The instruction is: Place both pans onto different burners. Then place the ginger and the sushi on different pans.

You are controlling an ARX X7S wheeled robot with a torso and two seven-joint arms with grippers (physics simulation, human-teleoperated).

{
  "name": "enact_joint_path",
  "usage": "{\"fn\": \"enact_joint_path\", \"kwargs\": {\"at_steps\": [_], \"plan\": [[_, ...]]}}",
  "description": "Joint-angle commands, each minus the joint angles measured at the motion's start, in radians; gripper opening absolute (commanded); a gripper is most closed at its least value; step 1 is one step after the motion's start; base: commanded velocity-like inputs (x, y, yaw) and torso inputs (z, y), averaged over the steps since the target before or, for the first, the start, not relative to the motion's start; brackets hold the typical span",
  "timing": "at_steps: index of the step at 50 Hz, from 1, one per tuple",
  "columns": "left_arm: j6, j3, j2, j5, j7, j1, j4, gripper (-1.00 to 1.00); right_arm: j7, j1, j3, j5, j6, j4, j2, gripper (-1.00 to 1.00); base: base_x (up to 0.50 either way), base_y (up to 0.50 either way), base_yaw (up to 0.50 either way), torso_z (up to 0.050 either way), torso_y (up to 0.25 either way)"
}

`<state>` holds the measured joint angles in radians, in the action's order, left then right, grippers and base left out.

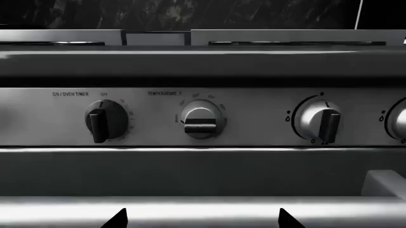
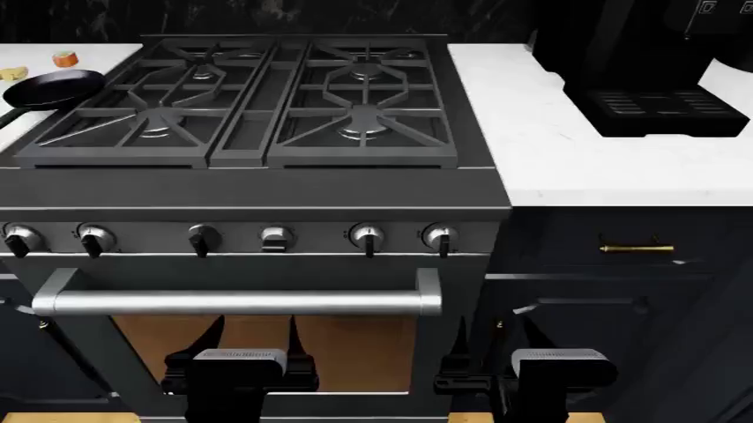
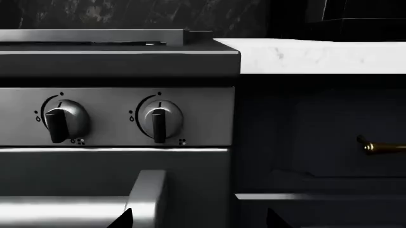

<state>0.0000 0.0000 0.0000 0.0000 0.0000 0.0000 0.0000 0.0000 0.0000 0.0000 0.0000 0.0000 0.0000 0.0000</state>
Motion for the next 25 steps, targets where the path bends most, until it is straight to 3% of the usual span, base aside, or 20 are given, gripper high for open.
{"fn": "enact_joint_path", "kwargs": {"at_steps": [1,7,25], "plan": [[0.015,0.021,-0.015,-0.015,-0.017,0.002,-0.009,1.00,0.023,0.004,-0.016,0.019,0.005,0.014,0.014,1.00,0.00,0.00,0.00,0.000,0.000],[0.100,0.063,-0.040,0.015,-0.057,-0.018,-0.089,1.00,0.045,0.010,-0.030,0.064,-0.009,0.029,0.031,1.00,0.00,0.00,0.00,0.000,0.000],[0.070,0.108,-0.070,-0.003,-0.083,-0.018,-0.101,1.00,0.077,0.012,-0.065,0.122,-0.015,0.038,0.062,1.00,0.00,0.50,0.00,0.000,0.000]]}}
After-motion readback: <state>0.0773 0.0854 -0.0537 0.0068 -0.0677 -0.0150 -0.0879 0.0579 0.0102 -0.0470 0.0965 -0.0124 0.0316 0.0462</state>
